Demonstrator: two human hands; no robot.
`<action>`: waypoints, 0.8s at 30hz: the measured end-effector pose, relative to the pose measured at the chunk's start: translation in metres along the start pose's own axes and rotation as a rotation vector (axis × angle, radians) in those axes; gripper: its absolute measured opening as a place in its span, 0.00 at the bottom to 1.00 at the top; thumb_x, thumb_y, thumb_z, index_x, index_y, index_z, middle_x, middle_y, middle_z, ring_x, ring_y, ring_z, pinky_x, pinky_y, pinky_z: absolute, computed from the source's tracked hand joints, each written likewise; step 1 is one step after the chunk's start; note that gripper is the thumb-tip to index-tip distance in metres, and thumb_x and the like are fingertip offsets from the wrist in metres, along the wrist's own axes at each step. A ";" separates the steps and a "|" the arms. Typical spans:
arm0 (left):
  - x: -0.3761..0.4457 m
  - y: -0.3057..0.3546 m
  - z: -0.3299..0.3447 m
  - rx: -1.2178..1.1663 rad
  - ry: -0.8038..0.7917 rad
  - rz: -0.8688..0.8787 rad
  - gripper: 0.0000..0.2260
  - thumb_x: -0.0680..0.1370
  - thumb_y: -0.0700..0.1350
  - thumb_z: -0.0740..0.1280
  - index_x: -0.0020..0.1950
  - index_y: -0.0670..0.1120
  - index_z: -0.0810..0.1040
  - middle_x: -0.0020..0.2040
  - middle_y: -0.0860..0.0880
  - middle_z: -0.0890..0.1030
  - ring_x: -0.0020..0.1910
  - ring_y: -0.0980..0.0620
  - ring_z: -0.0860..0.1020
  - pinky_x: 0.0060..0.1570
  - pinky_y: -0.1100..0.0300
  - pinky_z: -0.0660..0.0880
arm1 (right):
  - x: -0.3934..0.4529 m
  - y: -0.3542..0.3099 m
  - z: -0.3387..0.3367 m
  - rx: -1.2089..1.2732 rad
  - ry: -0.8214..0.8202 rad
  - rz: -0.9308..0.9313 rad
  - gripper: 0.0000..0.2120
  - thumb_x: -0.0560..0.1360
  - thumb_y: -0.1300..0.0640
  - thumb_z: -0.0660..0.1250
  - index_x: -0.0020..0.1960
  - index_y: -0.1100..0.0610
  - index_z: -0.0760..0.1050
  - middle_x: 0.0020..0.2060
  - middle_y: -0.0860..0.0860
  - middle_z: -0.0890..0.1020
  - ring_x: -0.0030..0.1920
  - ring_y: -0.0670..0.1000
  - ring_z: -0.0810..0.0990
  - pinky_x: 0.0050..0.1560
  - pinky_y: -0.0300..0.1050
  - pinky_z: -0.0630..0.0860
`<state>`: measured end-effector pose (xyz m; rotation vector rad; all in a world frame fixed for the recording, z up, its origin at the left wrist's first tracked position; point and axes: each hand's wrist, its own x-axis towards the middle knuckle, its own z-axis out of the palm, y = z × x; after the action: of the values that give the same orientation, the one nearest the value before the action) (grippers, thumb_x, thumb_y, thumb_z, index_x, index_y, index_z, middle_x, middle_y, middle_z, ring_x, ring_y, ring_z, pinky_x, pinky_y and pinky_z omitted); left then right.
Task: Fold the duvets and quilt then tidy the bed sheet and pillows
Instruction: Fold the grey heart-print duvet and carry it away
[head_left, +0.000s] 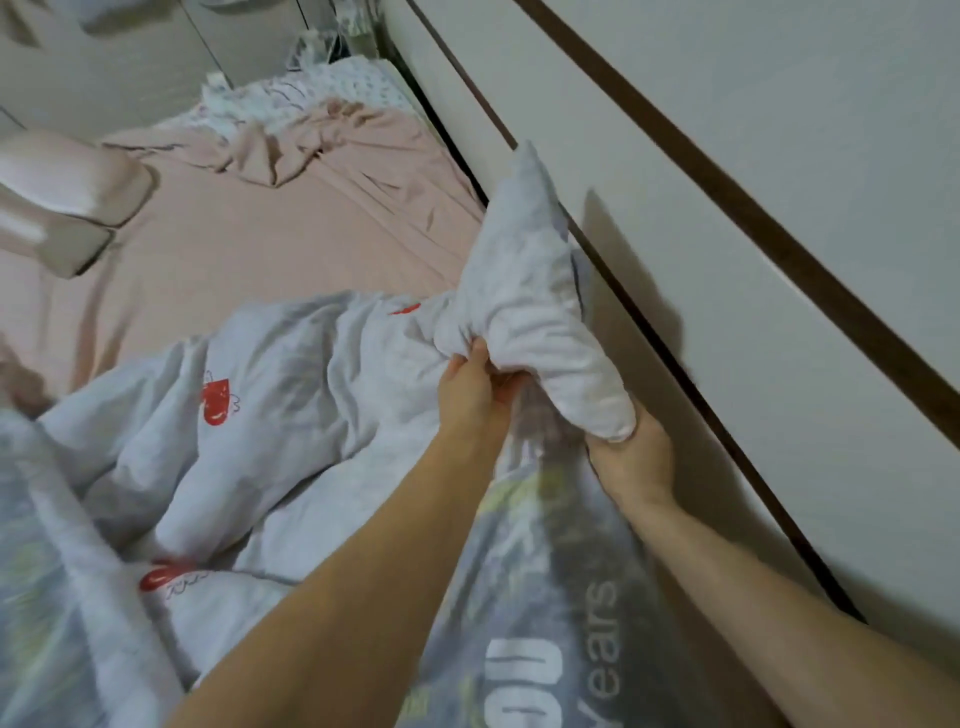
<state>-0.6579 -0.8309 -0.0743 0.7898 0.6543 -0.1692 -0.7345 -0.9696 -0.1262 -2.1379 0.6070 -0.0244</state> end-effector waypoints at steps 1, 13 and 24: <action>0.007 0.016 0.014 -0.037 0.005 0.050 0.04 0.82 0.38 0.59 0.55 0.41 0.73 0.42 0.44 0.78 0.35 0.51 0.80 0.36 0.54 0.81 | 0.017 -0.025 -0.005 -0.035 0.059 -0.074 0.12 0.72 0.56 0.70 0.55 0.55 0.78 0.46 0.57 0.83 0.47 0.60 0.81 0.42 0.44 0.71; 0.072 0.147 0.133 0.679 -0.097 0.496 0.09 0.80 0.41 0.63 0.58 0.41 0.70 0.50 0.43 0.74 0.46 0.45 0.76 0.49 0.50 0.77 | 0.171 -0.198 0.001 -0.022 -0.126 -0.288 0.36 0.71 0.44 0.70 0.72 0.52 0.58 0.63 0.54 0.76 0.60 0.58 0.76 0.56 0.50 0.73; -0.018 0.012 -0.001 1.658 -0.089 0.156 0.18 0.79 0.48 0.66 0.66 0.42 0.75 0.62 0.43 0.78 0.60 0.45 0.76 0.56 0.60 0.70 | 0.068 0.018 -0.019 -0.452 -0.659 0.221 0.25 0.81 0.45 0.57 0.67 0.64 0.70 0.65 0.62 0.74 0.63 0.59 0.74 0.60 0.46 0.68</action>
<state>-0.6682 -0.8235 -0.0563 2.3907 0.2372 -0.6280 -0.6864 -1.0227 -0.1421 -2.2966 0.4697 0.9802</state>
